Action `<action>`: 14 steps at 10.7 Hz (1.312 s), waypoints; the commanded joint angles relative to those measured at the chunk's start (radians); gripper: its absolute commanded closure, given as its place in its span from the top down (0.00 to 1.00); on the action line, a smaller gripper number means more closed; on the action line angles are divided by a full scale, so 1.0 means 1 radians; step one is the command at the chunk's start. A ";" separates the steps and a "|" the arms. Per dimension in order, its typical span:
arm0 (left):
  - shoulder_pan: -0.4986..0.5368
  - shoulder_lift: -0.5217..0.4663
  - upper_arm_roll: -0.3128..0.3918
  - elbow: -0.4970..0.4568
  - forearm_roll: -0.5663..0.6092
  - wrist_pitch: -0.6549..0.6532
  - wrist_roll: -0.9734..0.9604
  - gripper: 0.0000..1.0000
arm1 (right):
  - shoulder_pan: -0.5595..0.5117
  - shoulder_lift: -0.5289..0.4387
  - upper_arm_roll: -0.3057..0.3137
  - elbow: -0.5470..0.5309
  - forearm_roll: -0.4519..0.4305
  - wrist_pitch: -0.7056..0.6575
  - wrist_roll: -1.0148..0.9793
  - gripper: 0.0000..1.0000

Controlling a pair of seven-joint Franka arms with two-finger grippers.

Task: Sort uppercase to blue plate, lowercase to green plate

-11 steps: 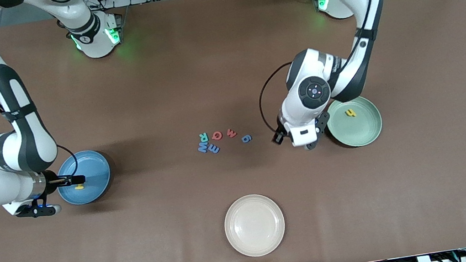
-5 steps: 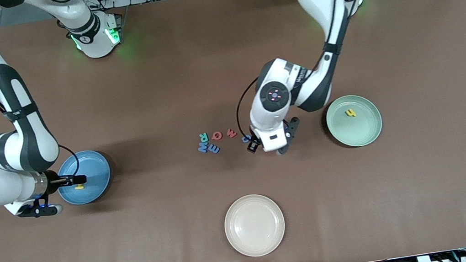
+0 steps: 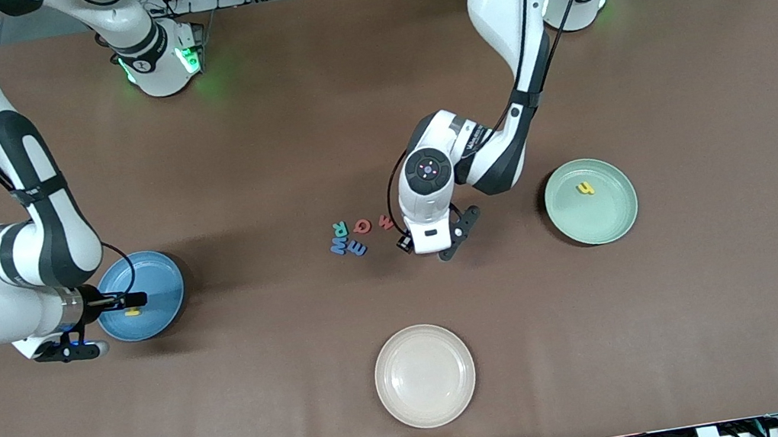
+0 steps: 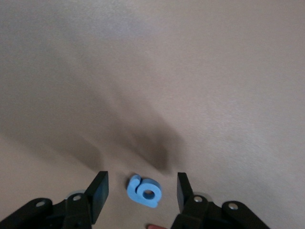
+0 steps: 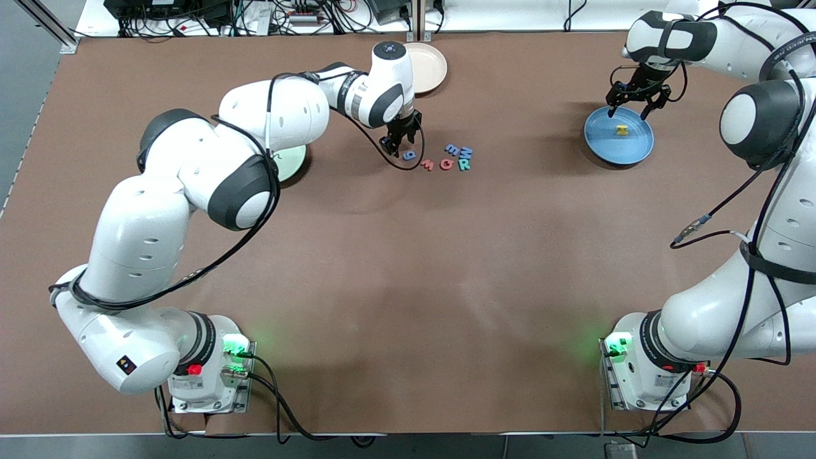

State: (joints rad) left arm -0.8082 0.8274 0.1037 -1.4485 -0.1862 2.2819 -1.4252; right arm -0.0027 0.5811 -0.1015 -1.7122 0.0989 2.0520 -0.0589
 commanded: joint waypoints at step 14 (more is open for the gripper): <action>-0.029 0.065 0.013 0.037 -0.022 0.001 0.014 0.18 | 0.004 0.003 0.003 -0.001 -0.008 0.008 -0.004 1.00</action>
State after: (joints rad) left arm -0.8372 0.8801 0.1090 -1.4125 -0.1900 2.2877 -1.4200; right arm -0.0001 0.5851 -0.0994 -1.7122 0.0986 2.0532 -0.0589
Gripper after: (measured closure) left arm 0.643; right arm 0.000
